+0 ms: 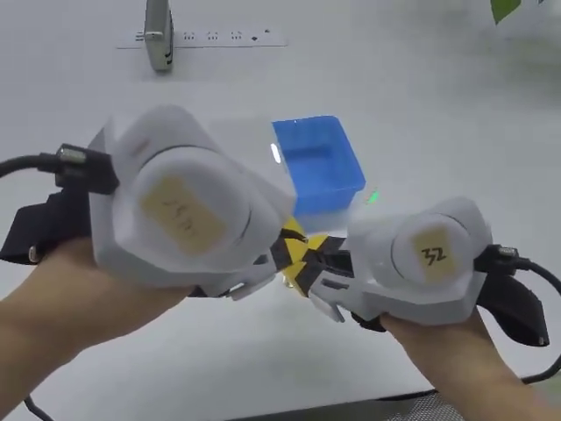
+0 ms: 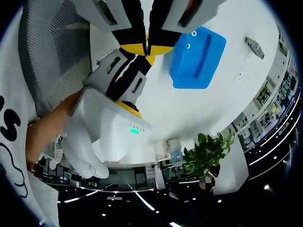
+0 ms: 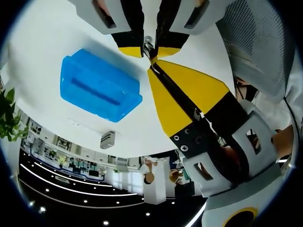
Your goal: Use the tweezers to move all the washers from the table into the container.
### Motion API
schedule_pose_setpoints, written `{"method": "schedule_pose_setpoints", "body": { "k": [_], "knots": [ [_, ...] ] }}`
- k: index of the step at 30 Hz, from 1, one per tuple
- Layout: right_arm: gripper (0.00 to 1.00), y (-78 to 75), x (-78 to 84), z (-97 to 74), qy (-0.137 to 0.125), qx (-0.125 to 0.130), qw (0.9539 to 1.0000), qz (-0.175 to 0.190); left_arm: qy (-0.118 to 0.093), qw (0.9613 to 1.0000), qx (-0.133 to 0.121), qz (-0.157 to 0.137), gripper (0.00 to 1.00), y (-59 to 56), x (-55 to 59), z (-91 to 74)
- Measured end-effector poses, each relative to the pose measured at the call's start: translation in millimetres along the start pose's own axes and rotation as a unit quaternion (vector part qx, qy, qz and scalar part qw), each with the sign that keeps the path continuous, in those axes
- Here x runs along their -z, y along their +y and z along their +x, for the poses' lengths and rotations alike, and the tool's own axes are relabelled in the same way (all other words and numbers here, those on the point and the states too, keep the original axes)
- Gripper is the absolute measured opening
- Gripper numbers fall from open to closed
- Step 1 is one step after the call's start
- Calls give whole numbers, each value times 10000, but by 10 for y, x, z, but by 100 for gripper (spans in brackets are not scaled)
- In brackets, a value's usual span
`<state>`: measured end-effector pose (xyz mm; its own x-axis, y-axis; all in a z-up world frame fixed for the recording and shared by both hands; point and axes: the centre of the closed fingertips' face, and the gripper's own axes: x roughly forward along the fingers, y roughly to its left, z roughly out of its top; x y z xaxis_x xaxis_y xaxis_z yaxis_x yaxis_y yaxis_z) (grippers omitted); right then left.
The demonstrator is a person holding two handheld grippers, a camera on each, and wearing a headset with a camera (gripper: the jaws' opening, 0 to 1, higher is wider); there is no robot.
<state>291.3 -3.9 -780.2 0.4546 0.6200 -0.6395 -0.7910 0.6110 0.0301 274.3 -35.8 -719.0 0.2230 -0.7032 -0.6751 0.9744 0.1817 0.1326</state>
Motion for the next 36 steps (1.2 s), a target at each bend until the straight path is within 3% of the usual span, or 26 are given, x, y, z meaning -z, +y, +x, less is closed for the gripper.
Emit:
{"method": "schedule_pose_setpoints", "body": {
  "k": [6,13,20,25,31,36],
  "knots": [
    [4,-16,-56,-36,-38,46,10000,-54,-38,10000,-33,14,0,22,-39,-53],
    [4,-73,-212,-121,-163,124,9997,-135,-178,9997,-131,114,0,85,-178,-143],
    [4,-280,-552,-223,-487,355,9978,-291,-515,9968,-485,364,0,329,-458,-267],
    [4,-476,-753,-221,-653,540,9955,-429,-639,9942,-695,507,0,509,-560,-277],
    [4,-631,-815,-113,-690,678,9940,-502,-723,9924,-890,449,0,703,-532,-208],
    [4,-710,-751,13,-594,716,9943,-515,-744,9925,-949,216,0,788,-445,-117]
  ]
}}
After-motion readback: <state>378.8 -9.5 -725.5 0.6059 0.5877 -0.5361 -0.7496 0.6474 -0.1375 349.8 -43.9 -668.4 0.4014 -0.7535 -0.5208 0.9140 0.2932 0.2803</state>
